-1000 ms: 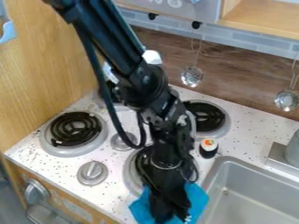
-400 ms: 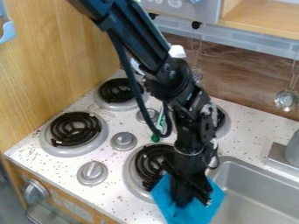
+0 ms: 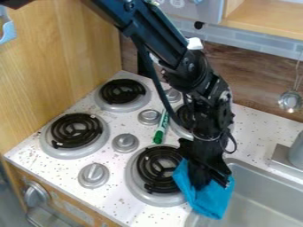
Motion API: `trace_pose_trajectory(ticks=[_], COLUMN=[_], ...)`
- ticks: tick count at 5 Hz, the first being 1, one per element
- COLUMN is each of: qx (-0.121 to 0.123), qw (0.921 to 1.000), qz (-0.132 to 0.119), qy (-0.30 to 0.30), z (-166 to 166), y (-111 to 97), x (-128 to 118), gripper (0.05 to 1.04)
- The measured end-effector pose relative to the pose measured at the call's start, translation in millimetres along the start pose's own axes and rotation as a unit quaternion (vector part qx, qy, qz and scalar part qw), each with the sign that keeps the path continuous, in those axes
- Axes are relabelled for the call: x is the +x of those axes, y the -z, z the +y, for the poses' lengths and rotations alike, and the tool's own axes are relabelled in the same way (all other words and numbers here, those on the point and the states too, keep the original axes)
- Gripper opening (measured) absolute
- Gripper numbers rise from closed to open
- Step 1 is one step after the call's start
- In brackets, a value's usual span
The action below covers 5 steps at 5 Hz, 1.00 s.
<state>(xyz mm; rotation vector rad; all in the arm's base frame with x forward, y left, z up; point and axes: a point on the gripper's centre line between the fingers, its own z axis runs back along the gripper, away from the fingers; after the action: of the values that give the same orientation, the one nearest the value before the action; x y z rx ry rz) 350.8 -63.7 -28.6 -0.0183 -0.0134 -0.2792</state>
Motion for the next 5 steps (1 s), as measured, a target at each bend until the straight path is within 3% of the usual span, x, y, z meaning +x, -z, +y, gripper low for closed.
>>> trace_pose_trajectory(ticks=[5], qx=[0.035], qw=[0.9976], qz=[-0.023], qy=[-0.056], z=[52.5], y=[0.0], x=[54.6], gripper=[0.071])
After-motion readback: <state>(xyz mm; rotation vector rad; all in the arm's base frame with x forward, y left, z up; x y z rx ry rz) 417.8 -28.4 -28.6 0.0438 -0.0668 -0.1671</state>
